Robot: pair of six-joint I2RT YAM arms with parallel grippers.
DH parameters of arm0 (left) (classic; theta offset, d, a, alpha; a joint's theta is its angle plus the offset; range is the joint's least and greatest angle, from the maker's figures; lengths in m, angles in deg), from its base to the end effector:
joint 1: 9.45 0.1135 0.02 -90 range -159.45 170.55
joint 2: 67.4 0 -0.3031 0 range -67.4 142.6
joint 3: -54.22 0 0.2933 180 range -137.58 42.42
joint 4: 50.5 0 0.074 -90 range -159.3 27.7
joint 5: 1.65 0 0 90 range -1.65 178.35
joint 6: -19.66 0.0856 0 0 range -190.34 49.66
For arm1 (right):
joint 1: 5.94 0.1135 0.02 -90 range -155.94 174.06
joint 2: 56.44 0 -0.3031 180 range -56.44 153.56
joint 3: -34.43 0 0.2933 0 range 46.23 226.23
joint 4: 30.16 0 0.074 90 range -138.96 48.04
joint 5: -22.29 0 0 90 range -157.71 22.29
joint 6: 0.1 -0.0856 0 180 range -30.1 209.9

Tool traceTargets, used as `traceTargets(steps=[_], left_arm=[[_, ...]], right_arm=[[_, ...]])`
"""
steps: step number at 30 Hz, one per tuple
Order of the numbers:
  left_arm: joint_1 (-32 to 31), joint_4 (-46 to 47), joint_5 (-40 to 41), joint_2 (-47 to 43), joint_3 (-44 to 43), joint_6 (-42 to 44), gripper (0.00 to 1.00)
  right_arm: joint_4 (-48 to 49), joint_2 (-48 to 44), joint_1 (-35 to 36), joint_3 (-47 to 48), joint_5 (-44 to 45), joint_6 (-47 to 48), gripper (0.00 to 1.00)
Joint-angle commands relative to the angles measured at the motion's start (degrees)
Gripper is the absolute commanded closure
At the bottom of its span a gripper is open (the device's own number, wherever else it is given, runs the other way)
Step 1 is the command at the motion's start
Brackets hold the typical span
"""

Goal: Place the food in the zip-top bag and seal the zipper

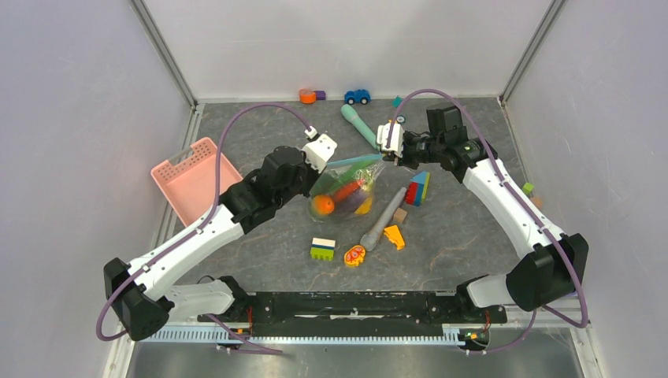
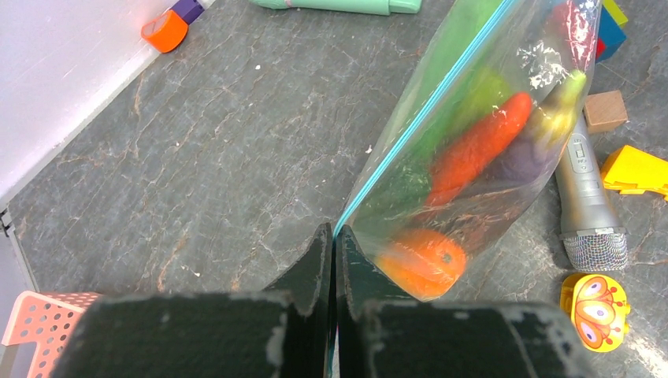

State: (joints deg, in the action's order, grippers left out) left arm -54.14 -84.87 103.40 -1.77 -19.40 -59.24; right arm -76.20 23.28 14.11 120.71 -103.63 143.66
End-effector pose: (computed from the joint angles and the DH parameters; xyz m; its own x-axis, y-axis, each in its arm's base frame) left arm 0.2472 -0.2133 0.3608 -0.2111 0.4703 -0.8569 0.5650 0.7741 0.2857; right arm 0.3284 0.1733 0.3541 0.2139 -0.6172 -0.7571 -0.8973 0.1821 -0.4020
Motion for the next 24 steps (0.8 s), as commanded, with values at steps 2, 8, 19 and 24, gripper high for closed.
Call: traceTargets(steps=[2, 8, 19, 24], left_arm=[[2.8, -4.6, 8.6, -2.2, 0.2, -0.8, 0.98], [2.9, -5.1, 7.2, -2.1, 0.2, -0.6, 0.98], [2.9, -6.4, 3.9, -1.7, 0.0, -0.6, 0.98], [2.9, -6.7, 2.5, -0.8, -0.2, -0.7, 0.98]], right_arm=[[-0.6, 0.5, -4.4, -1.1, 13.0, 0.1, 0.98], [-0.2, 0.5, -4.5, -1.4, 14.5, -0.1, 0.99], [0.2, 0.3, -4.9, -1.7, 15.4, -0.5, 1.00], [0.2, 0.5, -4.9, -2.0, 15.5, -0.3, 1.00]])
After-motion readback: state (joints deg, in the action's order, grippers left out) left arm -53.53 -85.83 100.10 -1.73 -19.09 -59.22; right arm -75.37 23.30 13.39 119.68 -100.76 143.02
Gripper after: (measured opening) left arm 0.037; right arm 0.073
